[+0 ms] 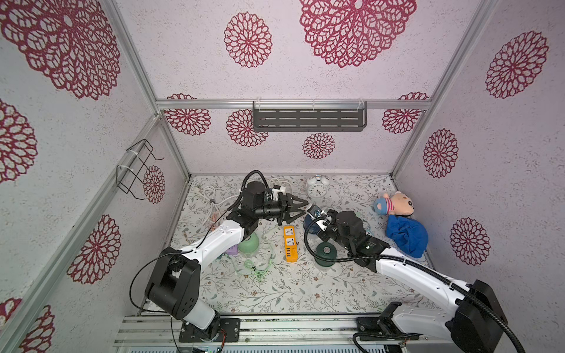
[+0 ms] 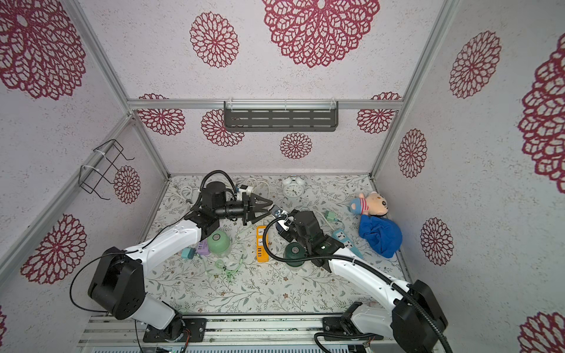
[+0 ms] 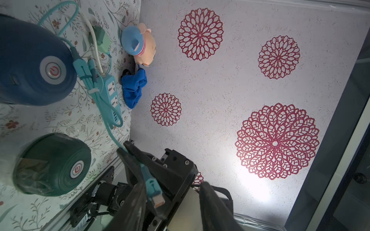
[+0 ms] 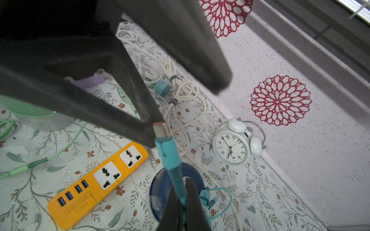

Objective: Charge the cordless meat grinders
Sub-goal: Pick up the charging cable from the center of the board.

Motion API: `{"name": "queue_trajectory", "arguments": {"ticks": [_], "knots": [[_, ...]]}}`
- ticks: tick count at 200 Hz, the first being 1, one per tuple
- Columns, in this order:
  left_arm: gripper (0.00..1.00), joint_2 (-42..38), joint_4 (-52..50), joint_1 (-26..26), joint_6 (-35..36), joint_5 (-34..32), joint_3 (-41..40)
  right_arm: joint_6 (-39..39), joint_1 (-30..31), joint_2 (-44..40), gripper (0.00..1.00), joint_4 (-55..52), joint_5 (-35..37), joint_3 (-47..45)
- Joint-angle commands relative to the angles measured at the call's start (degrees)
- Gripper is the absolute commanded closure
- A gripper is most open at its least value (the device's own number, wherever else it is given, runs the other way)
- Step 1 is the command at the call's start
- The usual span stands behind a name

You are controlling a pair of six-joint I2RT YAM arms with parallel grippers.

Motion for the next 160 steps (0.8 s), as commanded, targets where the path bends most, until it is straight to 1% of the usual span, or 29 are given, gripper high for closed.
{"name": "queue_trajectory", "arguments": {"ticks": [1, 30, 58, 80, 101, 110, 120, 129, 142, 160], "knots": [[0.53, 0.1, 6.9, -0.1, -4.6, 0.4, -1.8, -0.6, 0.7, -0.4, 1.0, 2.8, 1.6, 1.1], [0.53, 2.1, 13.0, -0.4, -8.4, 0.5, -2.6, -1.1, 1.3, -0.3, 1.0, 3.9, 2.8, 0.7], [0.61, 3.5, 17.4, -0.5, -11.4, 0.8, -3.0, -2.1, 1.8, 0.4, 1.0, 4.4, 4.2, 0.5], [0.67, 4.2, 18.8, -0.6, -12.3, 1.0, -2.9, -2.5, 1.8, 0.5, 1.0, 4.9, 4.7, 0.1], [0.68, 4.3, 19.2, -0.8, -12.6, 1.3, -3.0, -2.7, 1.8, 0.7, 1.0, 5.3, 5.8, -0.2], [0.65, 4.2, 19.1, -0.8, -12.6, 1.4, -3.4, -2.7, 1.8, 0.9, 1.0, 5.9, 6.8, -0.4], [0.57, 4.0, 18.2, -0.8, -12.2, 1.7, -3.9, -2.8, 1.9, 0.7, 1.0, 6.5, 7.5, -0.7], [0.54, 3.6, 16.7, -0.8, -11.2, 1.8, -4.5, -2.8, 1.8, 0.7, 1.0, 7.0, 7.9, -0.9], [0.51, 2.9, 13.0, -0.7, -9.0, 2.1, -4.9, -2.8, 1.8, 0.6, 1.0, 7.3, 7.9, -1.0], [0.51, 1.9, 9.2, -0.7, -6.5, 2.4, -4.9, -2.8, 1.8, 0.8, 1.0, 7.0, 7.8, -0.7]]}}
